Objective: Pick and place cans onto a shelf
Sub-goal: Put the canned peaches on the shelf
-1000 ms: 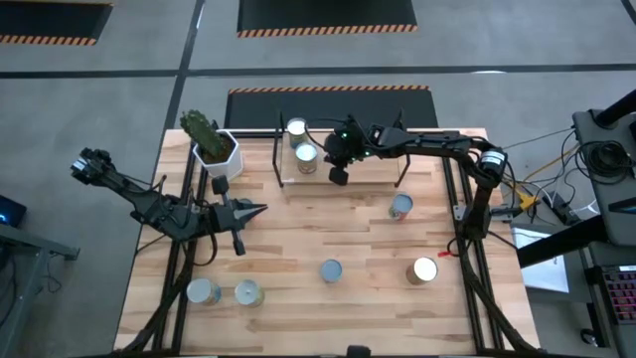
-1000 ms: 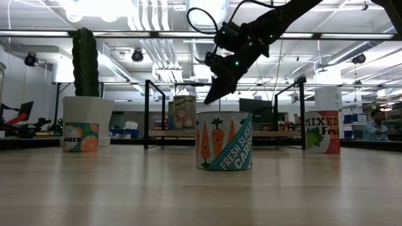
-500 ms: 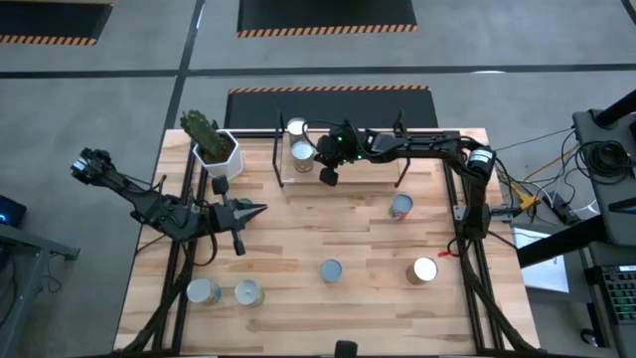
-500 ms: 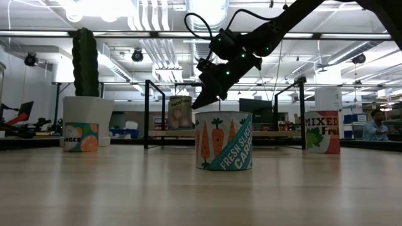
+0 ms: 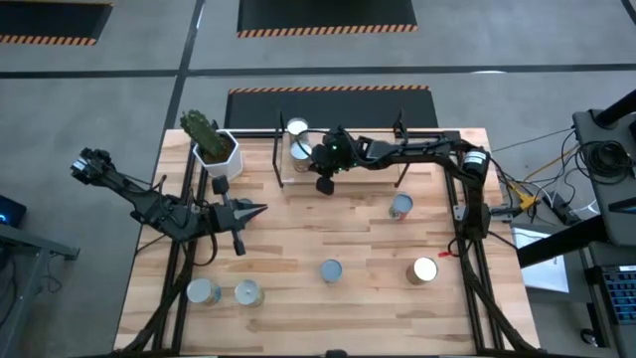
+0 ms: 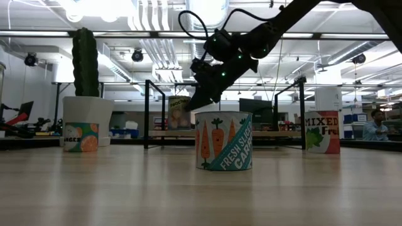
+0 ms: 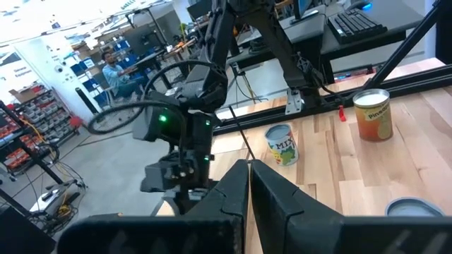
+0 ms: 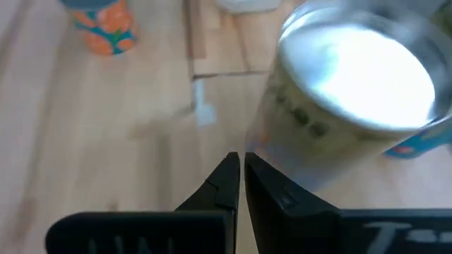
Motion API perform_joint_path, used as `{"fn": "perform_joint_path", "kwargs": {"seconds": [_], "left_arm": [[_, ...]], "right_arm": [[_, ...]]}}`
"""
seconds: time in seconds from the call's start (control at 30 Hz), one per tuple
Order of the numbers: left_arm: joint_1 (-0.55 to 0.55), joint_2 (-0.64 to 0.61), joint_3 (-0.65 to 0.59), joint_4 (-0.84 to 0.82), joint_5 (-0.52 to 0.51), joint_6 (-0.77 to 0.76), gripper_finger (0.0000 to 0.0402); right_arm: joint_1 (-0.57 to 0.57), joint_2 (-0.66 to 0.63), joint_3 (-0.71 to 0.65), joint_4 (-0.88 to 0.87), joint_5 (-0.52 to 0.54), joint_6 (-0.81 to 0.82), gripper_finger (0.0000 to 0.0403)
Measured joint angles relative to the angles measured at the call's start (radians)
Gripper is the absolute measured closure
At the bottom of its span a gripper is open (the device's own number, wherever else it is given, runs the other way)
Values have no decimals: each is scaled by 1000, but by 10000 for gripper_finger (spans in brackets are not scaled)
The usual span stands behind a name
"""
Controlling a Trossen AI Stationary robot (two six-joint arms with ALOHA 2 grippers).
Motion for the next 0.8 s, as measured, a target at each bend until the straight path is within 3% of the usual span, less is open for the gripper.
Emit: {"fn": "perform_joint_path", "kwargs": {"seconds": [0.3, 0.6, 0.8], "left_arm": [[0, 2, 0, 0, 0, 0, 402], [1, 2, 0, 0, 0, 0, 402], [1, 2, 0, -1, 0, 0, 402]], "right_arm": [[-1, -24, 0, -31, 6, -15, 390], [-10, -2, 0, 52, 16, -27, 390], [-14, -19, 0, -16, 16, -40, 390]]}}
